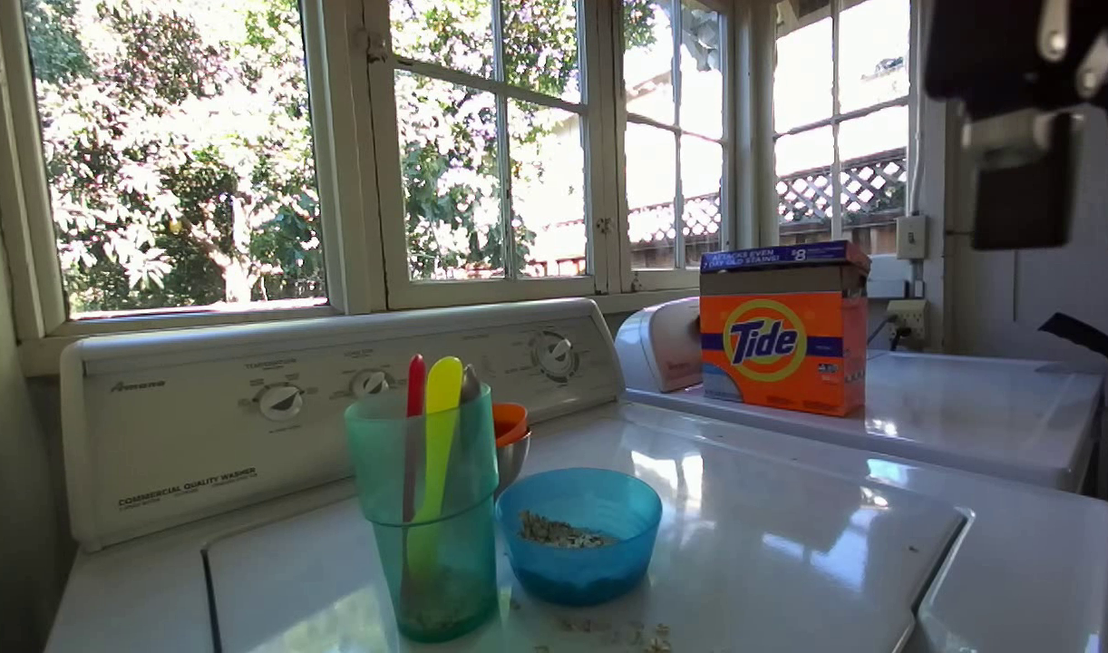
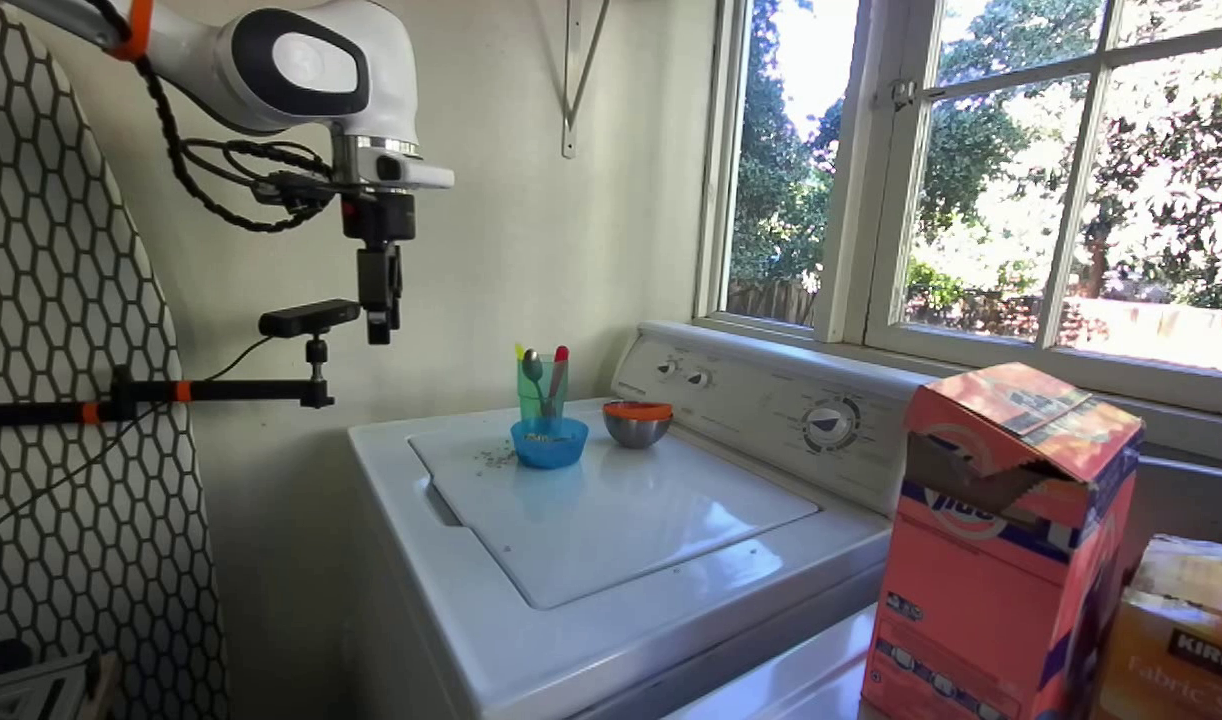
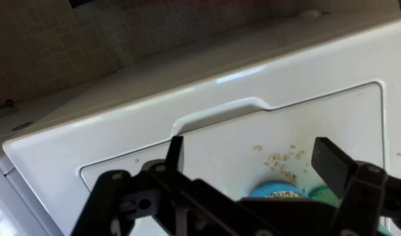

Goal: Remove the silver spoon, the knife and the pink spoon out of the green cup

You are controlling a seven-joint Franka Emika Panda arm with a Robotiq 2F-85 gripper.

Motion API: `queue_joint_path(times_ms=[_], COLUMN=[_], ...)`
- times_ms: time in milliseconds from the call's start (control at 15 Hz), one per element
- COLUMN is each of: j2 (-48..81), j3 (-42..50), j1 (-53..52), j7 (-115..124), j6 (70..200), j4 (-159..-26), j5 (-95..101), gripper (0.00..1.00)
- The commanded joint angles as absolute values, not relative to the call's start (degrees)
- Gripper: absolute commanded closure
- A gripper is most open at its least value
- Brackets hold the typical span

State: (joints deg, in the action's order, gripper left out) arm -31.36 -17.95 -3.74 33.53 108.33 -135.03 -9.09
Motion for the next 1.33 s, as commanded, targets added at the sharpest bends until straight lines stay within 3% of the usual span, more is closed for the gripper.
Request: queue_joint_path(times_ms=[0, 400, 733, 1267], j2=[-25.4, -12.2, -1.2, 1.5], j3=[-18.4, -19.7, -19.4, -16.1], j1=[-3.3, -3.0, -5.4, -8.7], j7=[36.8, 44.4, 55.9, 54.5], j6=[115.3, 124.1, 123.2, 123.7], j4=[-131.1, -120.8, -109.4, -107.0], j5=[-8.8, -4.2, 4.3, 2.8], gripper=[0.00, 0.00, 0.00, 0.00])
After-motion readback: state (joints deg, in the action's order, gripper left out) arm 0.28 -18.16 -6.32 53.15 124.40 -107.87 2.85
